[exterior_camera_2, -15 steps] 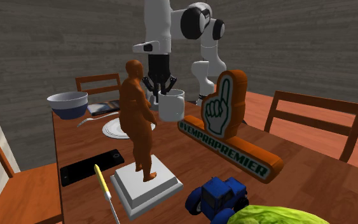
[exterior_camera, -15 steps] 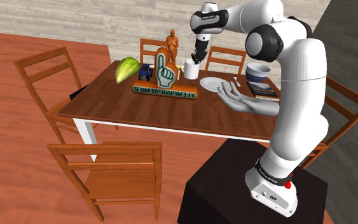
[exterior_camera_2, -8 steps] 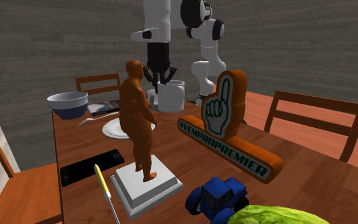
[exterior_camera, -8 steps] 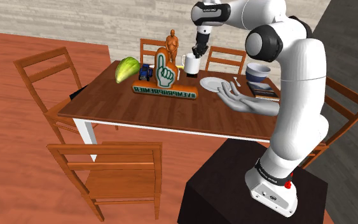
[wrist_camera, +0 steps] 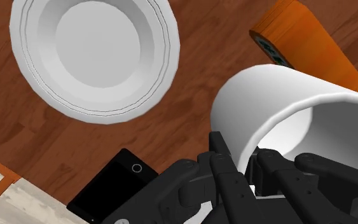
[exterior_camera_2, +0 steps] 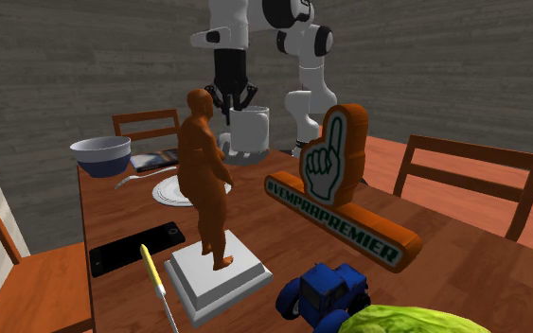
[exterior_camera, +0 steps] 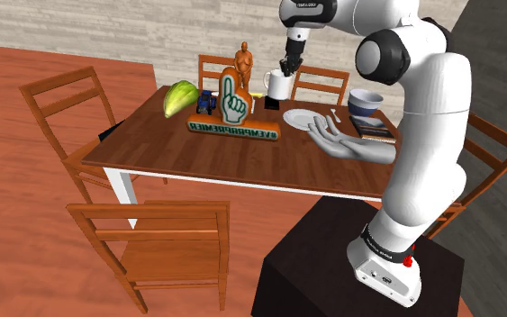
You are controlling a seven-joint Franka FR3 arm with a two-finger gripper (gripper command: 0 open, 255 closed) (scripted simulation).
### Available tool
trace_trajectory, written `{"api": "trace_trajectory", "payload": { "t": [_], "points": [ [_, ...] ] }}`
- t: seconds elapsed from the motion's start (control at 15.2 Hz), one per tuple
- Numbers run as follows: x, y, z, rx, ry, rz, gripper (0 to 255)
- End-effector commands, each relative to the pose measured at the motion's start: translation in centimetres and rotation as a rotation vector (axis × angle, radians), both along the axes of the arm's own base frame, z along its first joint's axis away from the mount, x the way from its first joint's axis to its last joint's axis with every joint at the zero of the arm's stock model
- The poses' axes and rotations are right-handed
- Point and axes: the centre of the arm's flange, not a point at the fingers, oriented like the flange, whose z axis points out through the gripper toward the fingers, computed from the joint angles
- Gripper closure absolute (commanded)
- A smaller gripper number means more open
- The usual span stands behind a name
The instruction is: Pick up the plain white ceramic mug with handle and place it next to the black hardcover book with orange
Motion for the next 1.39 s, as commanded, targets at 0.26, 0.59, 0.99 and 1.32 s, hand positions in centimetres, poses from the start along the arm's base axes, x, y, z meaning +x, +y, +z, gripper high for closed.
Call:
{"api": "trace_trajectory", "payload": {
  "t": [0.26, 0.59, 0.99, 1.32],
  "points": [
    [-6.9, -3.7, 0.0, 0.000, -0.001, 0.000, 255],
    [-12.6, -6.9, 0.0, 0.000, -0.001, 0.000, 255],
    [-19.5, -10.9, 0.1, 0.000, -0.001, 0.000, 255],
    [-25.2, -14.1, 0.1, 0.000, -0.001, 0.000, 255]
  ]
}}
